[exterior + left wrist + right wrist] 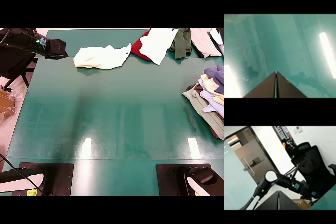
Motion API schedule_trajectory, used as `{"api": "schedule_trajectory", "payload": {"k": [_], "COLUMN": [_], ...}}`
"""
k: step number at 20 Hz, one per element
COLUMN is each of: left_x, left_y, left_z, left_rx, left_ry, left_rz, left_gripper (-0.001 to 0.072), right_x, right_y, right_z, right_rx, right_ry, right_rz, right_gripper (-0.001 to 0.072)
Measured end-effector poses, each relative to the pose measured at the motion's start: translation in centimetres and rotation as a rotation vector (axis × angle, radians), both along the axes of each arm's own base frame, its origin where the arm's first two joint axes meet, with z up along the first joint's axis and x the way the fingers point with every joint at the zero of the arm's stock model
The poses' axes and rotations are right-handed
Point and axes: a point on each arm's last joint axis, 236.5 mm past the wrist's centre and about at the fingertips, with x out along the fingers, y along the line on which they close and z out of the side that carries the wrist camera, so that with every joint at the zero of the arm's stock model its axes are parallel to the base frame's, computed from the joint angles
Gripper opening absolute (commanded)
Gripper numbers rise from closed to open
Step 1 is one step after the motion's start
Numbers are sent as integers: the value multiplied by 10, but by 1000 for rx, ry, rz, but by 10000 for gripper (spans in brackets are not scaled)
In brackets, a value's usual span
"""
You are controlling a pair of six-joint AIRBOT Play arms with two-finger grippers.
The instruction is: Fold the shirts.
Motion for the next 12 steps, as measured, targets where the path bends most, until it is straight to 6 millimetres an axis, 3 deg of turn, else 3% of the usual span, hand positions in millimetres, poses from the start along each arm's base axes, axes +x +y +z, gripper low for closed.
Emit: {"api": "schedule_trajectory", "payload": {"k": [6, 11, 12], "left_x": [23, 47, 50], "left_y": [0, -4, -7], "left_z": [22, 56, 63], "left_rx": [-39, -124, -163], "left_ry": [-121, -272, -291], "left_rz": [39, 86, 96], "left_gripper": [23, 23, 23], "right_x": [1, 8, 13], "right_y": [-2, 0, 2], "right_z": [2, -2, -6], "right_rx": [10, 4, -8], "right_ry": [-2, 9, 20], "right_rz": [-8, -14, -14], "right_gripper": [22, 25, 101]}}
